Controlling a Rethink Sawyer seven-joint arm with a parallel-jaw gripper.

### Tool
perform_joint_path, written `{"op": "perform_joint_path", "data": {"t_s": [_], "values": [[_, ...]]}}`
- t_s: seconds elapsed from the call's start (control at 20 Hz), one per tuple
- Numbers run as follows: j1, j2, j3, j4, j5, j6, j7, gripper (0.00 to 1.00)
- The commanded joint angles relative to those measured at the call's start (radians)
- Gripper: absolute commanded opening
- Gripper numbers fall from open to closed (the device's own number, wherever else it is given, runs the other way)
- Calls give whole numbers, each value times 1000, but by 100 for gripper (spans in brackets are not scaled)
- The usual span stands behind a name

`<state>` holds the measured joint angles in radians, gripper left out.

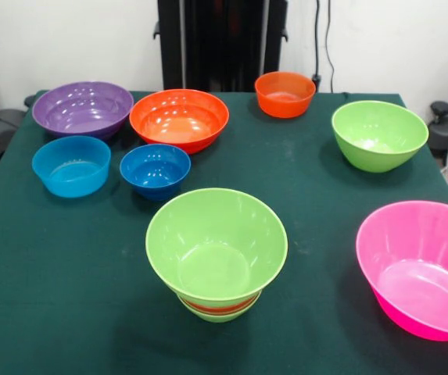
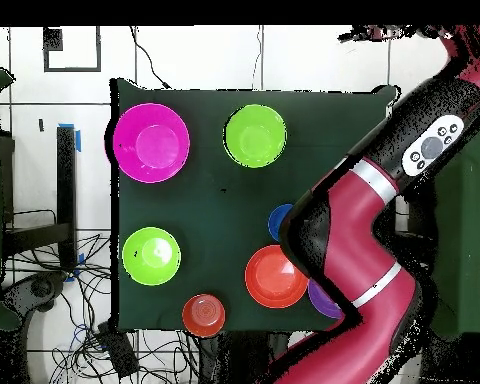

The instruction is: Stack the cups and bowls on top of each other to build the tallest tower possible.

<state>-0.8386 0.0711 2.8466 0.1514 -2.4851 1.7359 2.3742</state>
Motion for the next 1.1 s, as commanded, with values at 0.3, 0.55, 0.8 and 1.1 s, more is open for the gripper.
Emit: {"op": "perform_joint_path", "data": {"t_s": [0.3, 0.55, 0.8, 1.1], "values": [[75, 55, 31, -210, -73, -116, 137, 100], [85, 67, 83, -232, -64, -154, 123, 100], [95, 77, 134, -253, -57, -180, 129, 100], [107, 93, 140, -245, -103, -205, 149, 100]]}}
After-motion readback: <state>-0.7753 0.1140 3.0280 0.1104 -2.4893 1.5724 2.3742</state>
